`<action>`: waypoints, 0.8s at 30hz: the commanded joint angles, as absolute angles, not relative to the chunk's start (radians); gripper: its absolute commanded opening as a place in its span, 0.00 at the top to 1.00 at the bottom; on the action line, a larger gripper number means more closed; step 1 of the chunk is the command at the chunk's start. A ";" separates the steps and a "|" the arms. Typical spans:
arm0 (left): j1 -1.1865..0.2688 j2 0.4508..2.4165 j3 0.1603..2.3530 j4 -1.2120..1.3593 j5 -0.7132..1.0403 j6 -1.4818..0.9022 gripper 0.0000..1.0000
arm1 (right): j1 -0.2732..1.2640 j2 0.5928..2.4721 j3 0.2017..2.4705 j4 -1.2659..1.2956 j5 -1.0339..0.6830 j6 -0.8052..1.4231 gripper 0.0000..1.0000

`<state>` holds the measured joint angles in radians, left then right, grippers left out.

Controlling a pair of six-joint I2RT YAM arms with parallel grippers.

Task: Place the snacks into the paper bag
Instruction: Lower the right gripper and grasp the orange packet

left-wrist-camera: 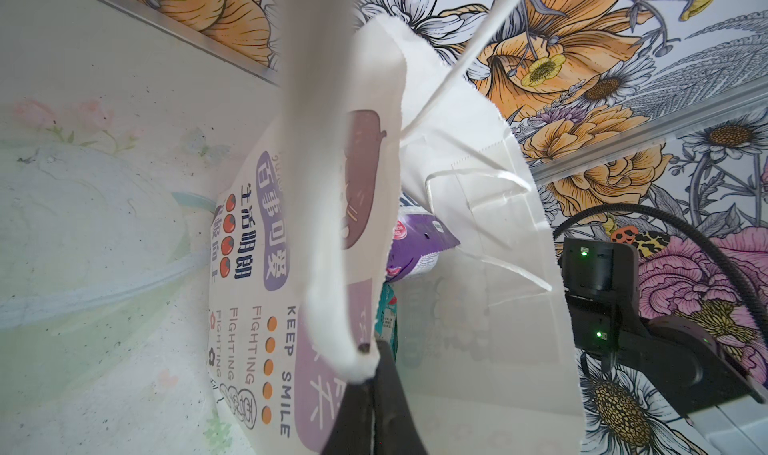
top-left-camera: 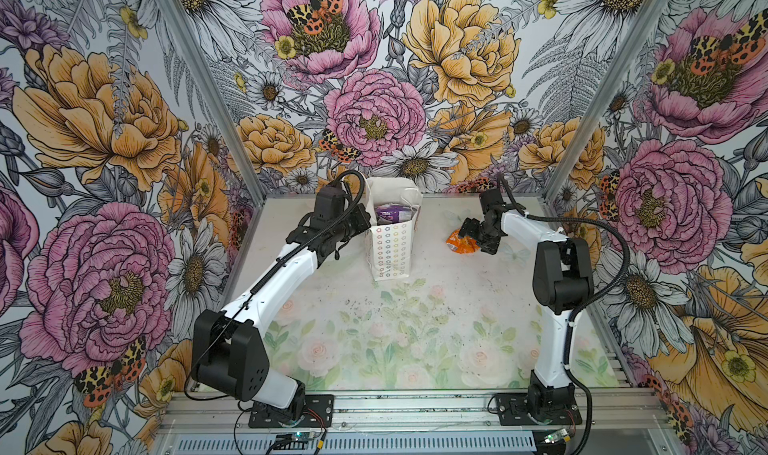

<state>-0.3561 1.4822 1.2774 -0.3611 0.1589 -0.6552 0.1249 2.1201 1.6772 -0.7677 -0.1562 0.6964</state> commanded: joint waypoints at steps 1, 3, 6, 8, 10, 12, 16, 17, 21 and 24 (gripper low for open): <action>-0.356 1.491 1.263 -0.373 0.175 -0.647 1.00 | 0.128 2.153 1.712 -0.726 -0.184 0.706 0.11; -0.356 1.492 1.262 -0.373 0.175 -0.647 1.00 | 0.134 2.169 1.718 -0.720 -0.193 0.703 0.11; -0.356 1.491 1.259 -0.373 0.175 -0.647 1.00 | 0.142 2.187 1.728 -0.715 -0.188 0.694 0.12; -0.354 1.489 1.255 -0.372 0.173 -0.647 1.00 | 0.145 2.193 1.730 -0.709 -0.187 0.689 0.14; -0.353 1.488 1.254 -0.372 0.174 -0.648 1.00 | 0.149 2.198 1.728 -0.704 -0.176 0.683 0.18; -0.350 1.486 1.253 -0.372 0.174 -0.647 1.00 | 0.152 2.197 1.724 -0.704 -0.165 0.674 0.24; -0.347 1.485 1.249 -0.372 0.178 -0.647 1.00 | 0.153 2.168 1.691 -0.685 -0.143 0.654 0.47; -0.346 1.485 1.247 -0.372 0.177 -0.646 1.00 | 0.152 2.156 1.679 -0.674 -0.144 0.646 0.55; -0.346 1.486 1.244 -0.367 0.181 -0.649 1.00 | 0.153 2.107 1.658 -0.651 -0.147 0.617 0.75; -0.345 1.486 1.245 -0.367 0.184 -0.649 1.00 | 0.153 2.067 1.649 -0.641 -0.149 0.599 0.82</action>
<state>-0.3492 1.4822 1.2675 -0.3565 0.1593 -0.6552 0.1455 2.1437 1.6566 -0.6785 -0.1680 0.6281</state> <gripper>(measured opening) 0.040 0.192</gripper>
